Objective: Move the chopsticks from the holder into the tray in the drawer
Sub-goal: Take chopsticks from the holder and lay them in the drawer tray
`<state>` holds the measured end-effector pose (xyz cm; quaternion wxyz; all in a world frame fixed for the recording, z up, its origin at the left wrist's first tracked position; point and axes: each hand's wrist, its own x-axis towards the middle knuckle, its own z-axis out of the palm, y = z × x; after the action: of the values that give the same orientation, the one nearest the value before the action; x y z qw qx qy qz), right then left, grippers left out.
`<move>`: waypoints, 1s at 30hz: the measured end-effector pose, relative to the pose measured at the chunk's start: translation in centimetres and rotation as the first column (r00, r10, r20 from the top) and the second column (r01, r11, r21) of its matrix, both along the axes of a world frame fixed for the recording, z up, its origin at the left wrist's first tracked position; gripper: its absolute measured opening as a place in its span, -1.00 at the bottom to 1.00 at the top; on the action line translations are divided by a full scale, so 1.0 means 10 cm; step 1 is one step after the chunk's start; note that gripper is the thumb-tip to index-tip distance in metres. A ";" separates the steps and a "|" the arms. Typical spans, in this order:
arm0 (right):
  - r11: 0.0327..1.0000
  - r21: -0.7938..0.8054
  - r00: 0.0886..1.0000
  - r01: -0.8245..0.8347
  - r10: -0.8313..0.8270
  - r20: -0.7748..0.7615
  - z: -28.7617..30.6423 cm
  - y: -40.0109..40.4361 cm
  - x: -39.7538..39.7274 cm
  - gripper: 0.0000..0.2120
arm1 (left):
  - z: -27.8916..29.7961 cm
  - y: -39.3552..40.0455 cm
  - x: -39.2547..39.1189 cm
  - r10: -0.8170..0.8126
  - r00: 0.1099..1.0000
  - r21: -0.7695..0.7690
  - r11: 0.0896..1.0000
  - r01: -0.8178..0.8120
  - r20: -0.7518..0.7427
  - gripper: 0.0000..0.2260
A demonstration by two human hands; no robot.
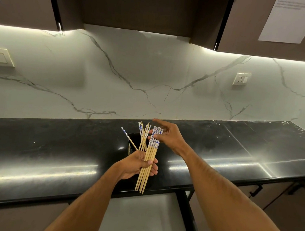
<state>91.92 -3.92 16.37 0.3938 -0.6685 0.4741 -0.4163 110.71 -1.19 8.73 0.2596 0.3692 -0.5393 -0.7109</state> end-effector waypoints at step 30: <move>0.962 0.004 0.325 -0.273 0.096 -0.941 -0.99 0.73 0.31 -0.76 | -0.53 0.36 -0.13 0.297 0.251 -0.385 0.790 0.478 0.921 -0.71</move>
<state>94.97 3.42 6.47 0.0445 -0.8632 0.5002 0.0515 109.45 2.36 3.46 -0.0669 0.5839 -0.7978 -0.1345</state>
